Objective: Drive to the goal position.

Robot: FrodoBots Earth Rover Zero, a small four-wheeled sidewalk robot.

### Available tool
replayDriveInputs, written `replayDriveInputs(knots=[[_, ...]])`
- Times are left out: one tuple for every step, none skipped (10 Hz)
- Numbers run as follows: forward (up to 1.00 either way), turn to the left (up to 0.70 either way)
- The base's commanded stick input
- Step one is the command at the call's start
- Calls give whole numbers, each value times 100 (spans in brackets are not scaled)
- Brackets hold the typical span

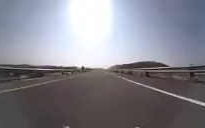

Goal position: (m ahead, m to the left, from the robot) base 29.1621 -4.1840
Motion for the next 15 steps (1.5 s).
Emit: replayDriveInputs(knots=[[100,0],[100,0],[100,0],[100,1],[100,0],[100,0],[100,0],[100,0],[100,0],[100,0],[100,0],[100,0],[100,0],[100,0],[100,0]])
